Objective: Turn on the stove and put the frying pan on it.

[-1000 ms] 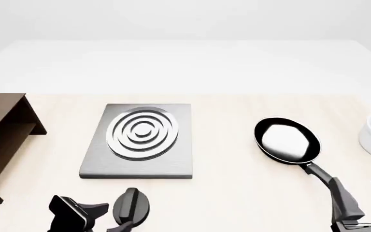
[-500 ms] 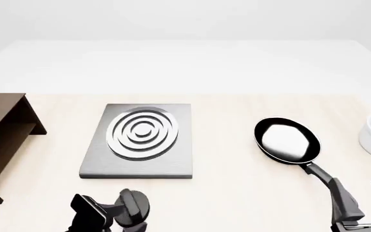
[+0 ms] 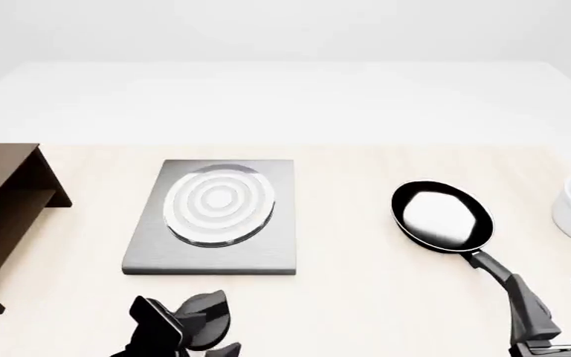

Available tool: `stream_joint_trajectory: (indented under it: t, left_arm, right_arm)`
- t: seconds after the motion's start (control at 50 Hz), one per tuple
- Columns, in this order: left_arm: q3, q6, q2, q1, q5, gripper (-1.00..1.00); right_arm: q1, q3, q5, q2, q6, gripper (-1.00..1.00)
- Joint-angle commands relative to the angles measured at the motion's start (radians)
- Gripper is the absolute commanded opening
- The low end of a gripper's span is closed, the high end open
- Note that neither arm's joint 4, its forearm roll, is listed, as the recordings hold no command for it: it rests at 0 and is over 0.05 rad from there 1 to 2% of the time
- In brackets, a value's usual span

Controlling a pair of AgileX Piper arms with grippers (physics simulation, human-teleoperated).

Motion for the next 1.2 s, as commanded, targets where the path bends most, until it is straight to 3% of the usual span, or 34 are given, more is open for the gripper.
stream_joint_trajectory:
  t: [0.02, 0.1, 0.2, 0.24, 0.32, 0.64, 0.74, 0.96, 1.08, 1.1, 1.16, 1.18, 1.2]
  left_arm:
    - [-0.036, 0.037, -0.226, -0.007, 0.195, 1.0]
    - [-0.08, 0.071, -0.413, -0.003, 0.384, 1.0]
    - [-0.111, 0.114, -0.553, 0.026, 0.512, 1.0]
    - [-0.111, 0.114, -0.555, 0.026, 0.514, 1.0]
    - [-0.136, 0.131, -0.728, 0.073, 0.646, 1.0]
    - [-0.101, 0.142, -0.98, 0.202, 0.778, 1.0]
    - [-0.057, 0.14, -1.022, 0.246, 0.774, 1.0]
    - [0.03, 0.12, -1.337, 0.462, 0.915, 1.0]
    - [0.07, 0.097, -1.406, 0.547, 0.93, 1.0]
    - [0.08, 0.114, -1.413, 0.641, 0.903, 1.0]
    - [0.095, 0.115, -1.413, 0.671, 0.884, 1.0]
    - [0.1, 0.097, -1.414, 0.801, 0.83, 1.0]
    - [0.1, 0.097, -1.414, 0.801, 0.831, 1.0]
  right_arm:
    - [0.0, 0.001, -0.02, 0.02, -0.003, 1.0]
    - [0.0, 0.001, -0.028, 0.028, -0.003, 1.0]
    - [0.0, 0.001, -0.029, 0.03, -0.003, 1.0]
    - [0.0, 0.001, -0.029, 0.03, -0.003, 1.0]
    - [-0.002, 0.001, -0.023, 0.024, -0.001, 1.0]
    - [-0.003, 0.001, -0.005, 0.011, -0.004, 1.0]
    - [-0.003, 0.001, 0.004, 0.002, -0.005, 1.0]
    - [-0.003, 0.001, 0.011, -0.004, -0.013, 1.0]
    - [-0.002, 0.001, 0.003, 0.002, -0.018, 1.0]
    - [-0.002, 0.001, -0.004, 0.01, -0.022, 1.0]
    - [-0.005, 0.001, -0.022, 0.033, -0.022, 1.0]
    - [-0.031, -0.193, -0.001, 0.362, 0.046, 1.0]
    - [-0.034, -0.202, -0.003, 0.382, 0.047, 1.0]
